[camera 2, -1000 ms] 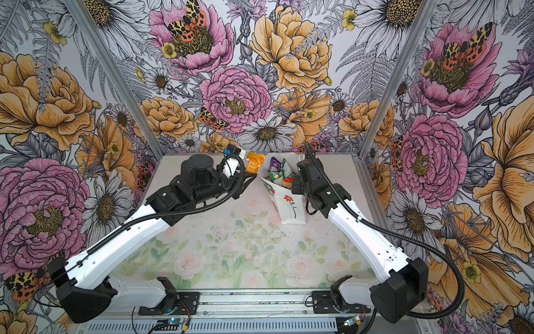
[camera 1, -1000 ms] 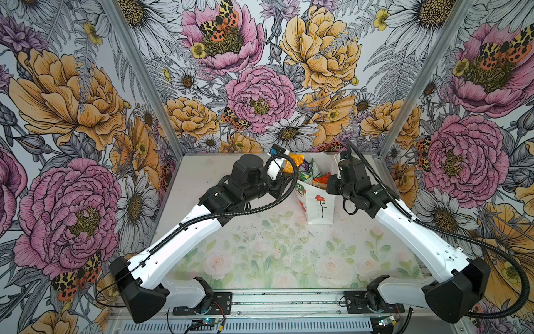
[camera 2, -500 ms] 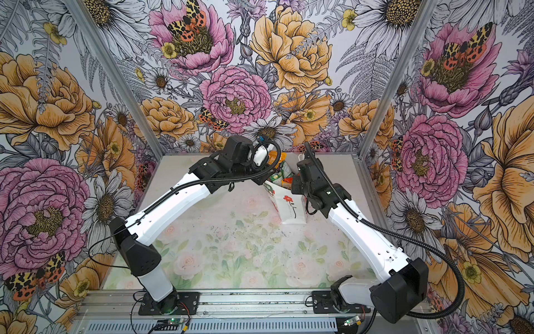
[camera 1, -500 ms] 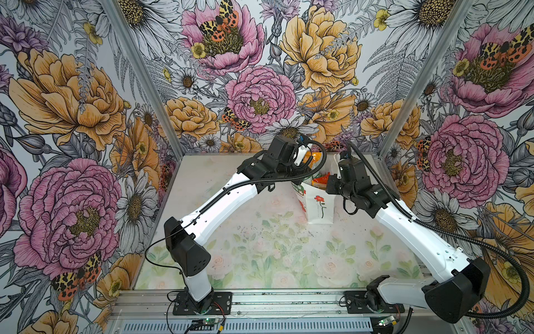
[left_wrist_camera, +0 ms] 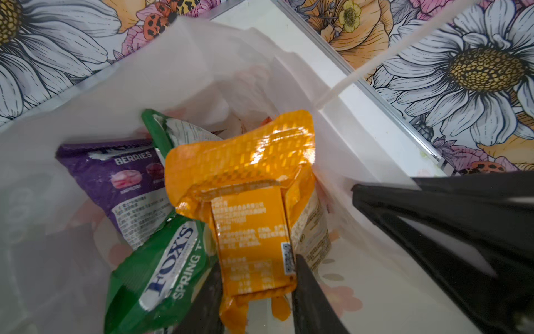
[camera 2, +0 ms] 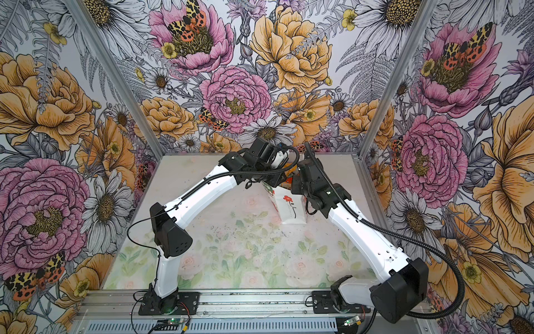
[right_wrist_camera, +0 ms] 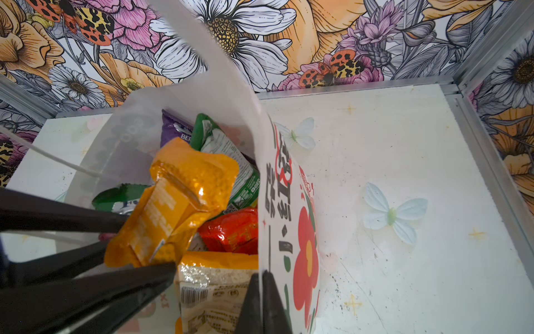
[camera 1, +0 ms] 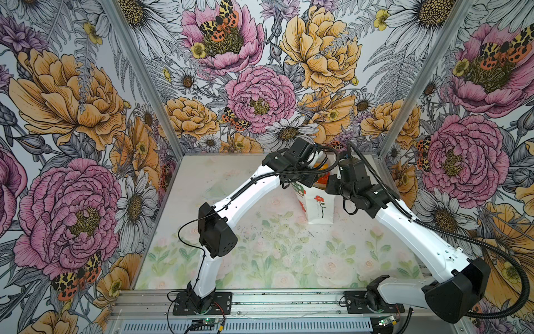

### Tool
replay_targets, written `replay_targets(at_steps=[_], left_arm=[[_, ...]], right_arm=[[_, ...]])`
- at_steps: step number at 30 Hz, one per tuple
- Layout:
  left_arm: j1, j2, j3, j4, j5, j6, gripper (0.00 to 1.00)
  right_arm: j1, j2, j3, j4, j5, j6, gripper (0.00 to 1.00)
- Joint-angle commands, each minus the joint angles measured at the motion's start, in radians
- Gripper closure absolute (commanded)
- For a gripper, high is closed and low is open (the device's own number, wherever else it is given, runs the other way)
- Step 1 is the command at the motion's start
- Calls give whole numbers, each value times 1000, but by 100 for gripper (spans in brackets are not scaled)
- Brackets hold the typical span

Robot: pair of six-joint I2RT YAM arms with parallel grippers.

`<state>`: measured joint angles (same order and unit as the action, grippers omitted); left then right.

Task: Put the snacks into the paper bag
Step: 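Lift the orange candy with the left gripper and lower it into the bag, then open the left gripper to drop the candy and withdraw it from the bag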

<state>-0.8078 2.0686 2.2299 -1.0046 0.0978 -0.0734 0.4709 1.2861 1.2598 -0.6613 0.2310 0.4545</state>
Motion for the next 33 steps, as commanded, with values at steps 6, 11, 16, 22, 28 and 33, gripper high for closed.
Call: replay_targets(at_steps=[6, 11, 16, 22, 28, 33], left_arm=[[-29, 46, 107, -79, -44, -12, 66], [-31, 50, 117, -83, -41, -20, 65], [-36, 44, 120, -83, -38, -22, 48], [-42, 13, 120, -81, -68, -35, 36], [-47, -76, 73, -66, -139, -93, 32], [-64, -213, -49, 21, -237, -155, 28]], right_arm=[[8, -16, 41, 52, -5, 9, 100], [8, -15, 36, 52, -3, 9, 100], [9, -18, 36, 52, -2, 9, 100], [9, -21, 33, 53, -2, 9, 100], [8, -22, 31, 52, 2, 5, 100], [8, -18, 36, 52, 3, 2, 100]])
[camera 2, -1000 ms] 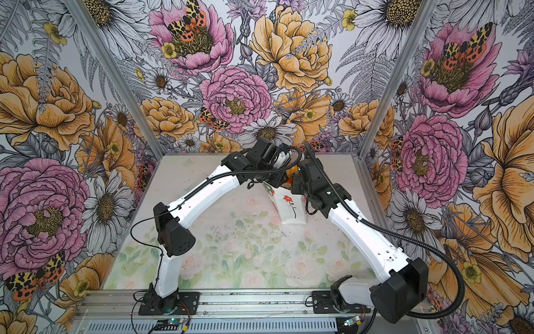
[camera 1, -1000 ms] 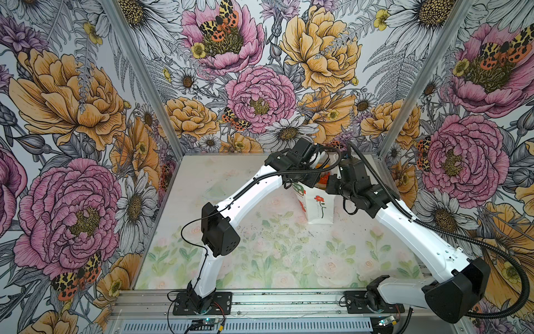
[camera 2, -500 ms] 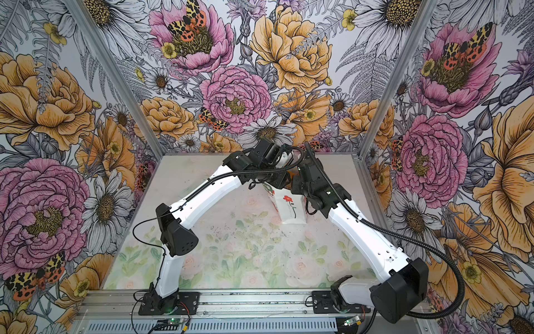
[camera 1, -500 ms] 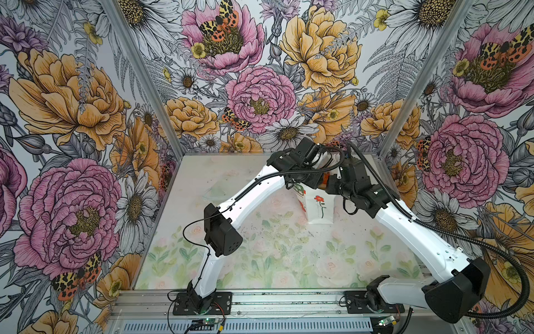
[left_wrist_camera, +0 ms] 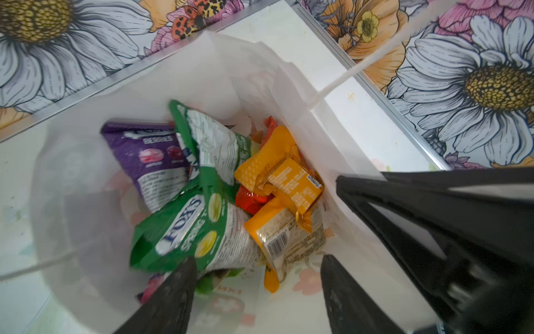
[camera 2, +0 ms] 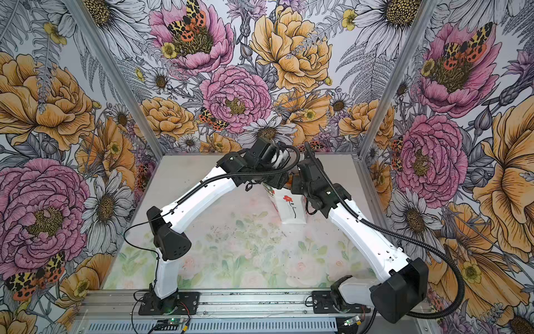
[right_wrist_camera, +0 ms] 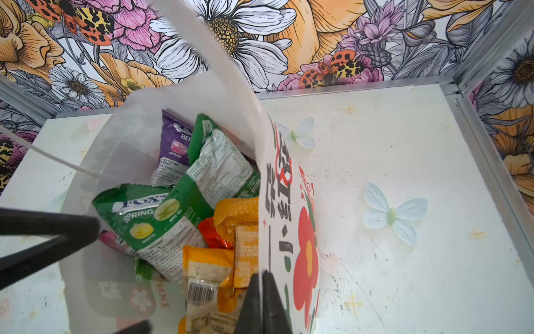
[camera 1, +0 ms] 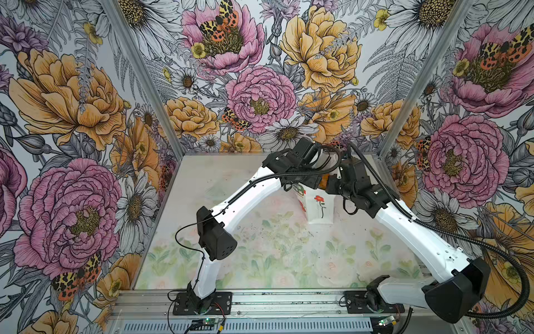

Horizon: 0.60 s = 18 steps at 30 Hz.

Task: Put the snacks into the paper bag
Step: 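Open the left gripper to drop the candy and withdraw it from the bag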

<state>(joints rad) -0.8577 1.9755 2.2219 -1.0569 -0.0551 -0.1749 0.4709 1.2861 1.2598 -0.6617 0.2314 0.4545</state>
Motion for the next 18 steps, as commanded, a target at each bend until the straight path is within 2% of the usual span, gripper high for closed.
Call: replay_targets(at_steps=[1, 6, 8, 12, 18], left_arm=[[-15, -142, -71, 95, -101, -75, 28], [-18, -311, -203, 182, -256, -131, 27], [-14, -352, -242, 207, -311, -138, 24], [34, -332, -237, 206, -271, -107, 23], [120, -270, -241, 207, -194, -149, 26]], right_arm=[[9, -17, 38, 53, 2, 2, 100], [7, -18, 43, 53, 9, -1, 100], [7, -17, 43, 53, 9, 2, 100], [9, -9, 51, 54, 2, 3, 100], [9, 1, 61, 54, 5, 3, 100]])
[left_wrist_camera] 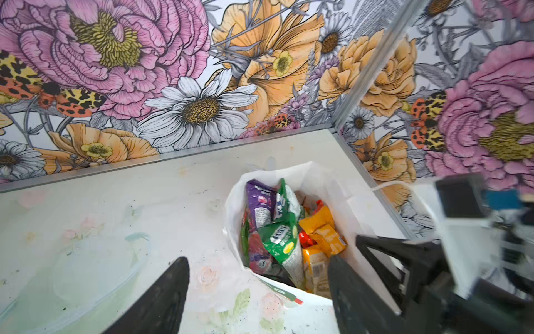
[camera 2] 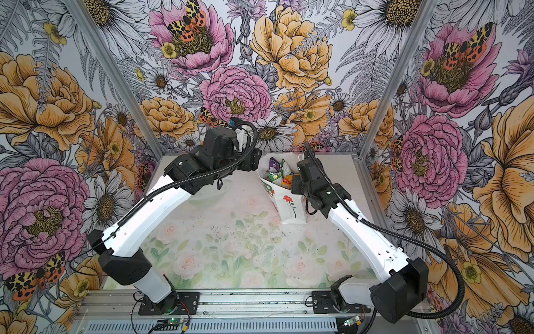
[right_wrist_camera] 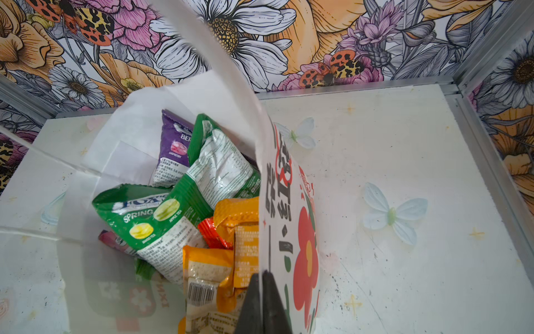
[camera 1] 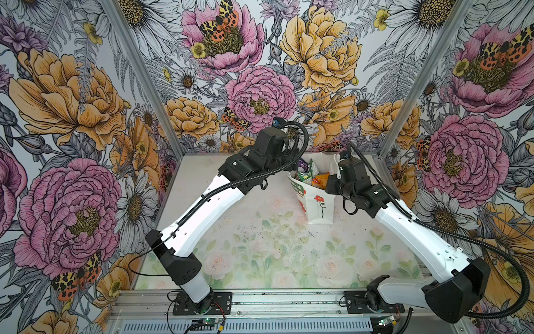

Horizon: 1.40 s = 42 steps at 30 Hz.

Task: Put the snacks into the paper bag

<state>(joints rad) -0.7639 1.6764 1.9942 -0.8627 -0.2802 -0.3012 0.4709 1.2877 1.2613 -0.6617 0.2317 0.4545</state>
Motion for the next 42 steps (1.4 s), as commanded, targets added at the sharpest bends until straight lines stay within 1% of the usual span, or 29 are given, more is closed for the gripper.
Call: replay_targets(at_steps=[1, 3, 5, 6, 7, 9, 10, 13, 16, 19, 23, 27, 30, 32, 34, 37, 40, 42], left_arm=[[33, 44, -6, 16, 54, -8, 31], [38, 69, 6, 21, 91, 19, 40], [46, 87, 10, 31, 137, 26, 52], [50, 90, 5, 41, 144, 22, 58], [53, 93, 1, 48, 138, 15, 67], [57, 92, -10, 67, 137, 10, 80], [58, 92, -15, 73, 137, 6, 86], [65, 94, -12, 77, 140, 1, 100], [67, 77, -15, 94, 131, -4, 100], [65, 54, 5, 120, 153, 7, 100], [48, 65, 120, 120, 158, 50, 100], [51, 113, 259, 121, 158, 83, 100], [59, 134, 328, 122, 162, 76, 100], [58, 131, 339, 122, 173, 77, 100], [57, 114, 306, 123, 179, 81, 100], [55, 51, 151, 154, 169, 80, 100], [69, -59, -128, 285, 168, 48, 100], [98, -119, -295, 366, 197, -4, 100]], right_arm=[[8, -1, 59, 54, 5, 4, 100], [9, 4, 59, 56, 3, 4, 100], [9, 13, 59, 59, 0, 6, 100], [8, 18, 58, 61, -2, 8, 100], [8, 22, 59, 63, -3, 9, 100], [9, 30, 56, 68, -1, 8, 100], [9, 34, 57, 70, 1, 7, 100], [9, 47, 64, 77, 0, 5, 100], [8, 67, 79, 83, -5, 3, 100], [7, 97, 113, 90, -34, 7, 100], [4, 151, 197, 102, -95, 22, 100], [2, 222, 311, 119, -107, 54, 100], [9, 289, 407, 120, -141, 82, 100], [19, 323, 450, 124, -145, 96, 100], [31, 345, 476, 131, -146, 102, 100], [62, 377, 477, 155, -143, 107, 100], [89, 424, 455, 155, -153, 114, 100], [107, 451, 430, 159, -155, 118, 100]])
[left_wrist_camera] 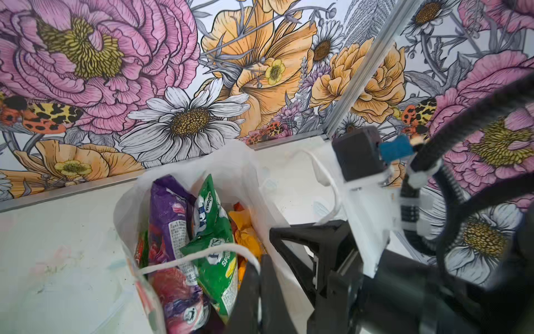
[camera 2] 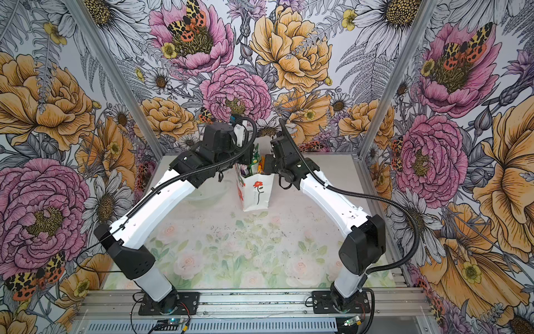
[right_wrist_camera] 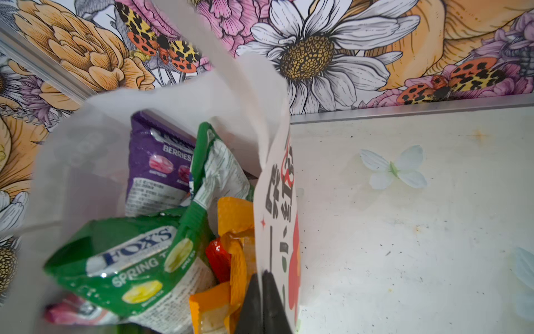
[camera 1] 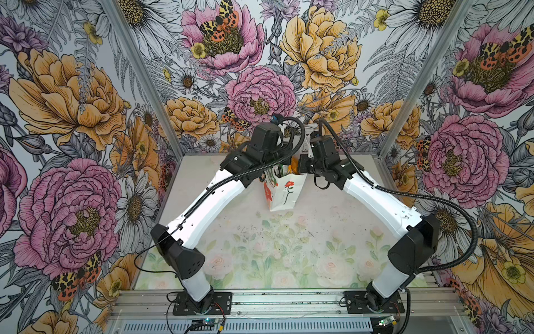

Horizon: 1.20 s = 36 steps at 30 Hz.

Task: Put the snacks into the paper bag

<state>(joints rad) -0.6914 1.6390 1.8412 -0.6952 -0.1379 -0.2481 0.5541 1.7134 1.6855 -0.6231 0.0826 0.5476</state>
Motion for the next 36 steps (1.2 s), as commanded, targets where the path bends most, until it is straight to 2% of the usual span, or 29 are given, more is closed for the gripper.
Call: replay_targets(at_steps=[1, 4, 8, 14, 19, 24, 27, 31, 36], left_arm=[[42, -101, -191, 216, 82, -79, 100], [75, -146, -283, 250, 140, -112, 100], [79, -170, -292, 272, 153, -100, 100], [90, -118, -174, 273, 181, -85, 100], [145, -13, -3, 152, 315, -112, 100], [144, 0, -30, 135, 315, -94, 100], [144, -7, -65, 135, 306, -100, 100], [147, -32, -101, 131, 276, -89, 97], [149, -71, -137, 130, 235, -93, 89]], right_arm=[[29, 33, -4, 123, -9, 27, 100], [41, 52, -23, 125, -13, 24, 100], [43, 54, -38, 124, -5, 27, 100], [43, 27, -16, 125, 4, 29, 100], [43, 3, -6, 124, -21, 30, 100], [43, -15, -40, 124, -35, 39, 100], [43, -10, -52, 125, -90, 44, 100], [45, -24, -70, 125, -106, 46, 100], [43, -39, -64, 124, -99, 29, 99]])
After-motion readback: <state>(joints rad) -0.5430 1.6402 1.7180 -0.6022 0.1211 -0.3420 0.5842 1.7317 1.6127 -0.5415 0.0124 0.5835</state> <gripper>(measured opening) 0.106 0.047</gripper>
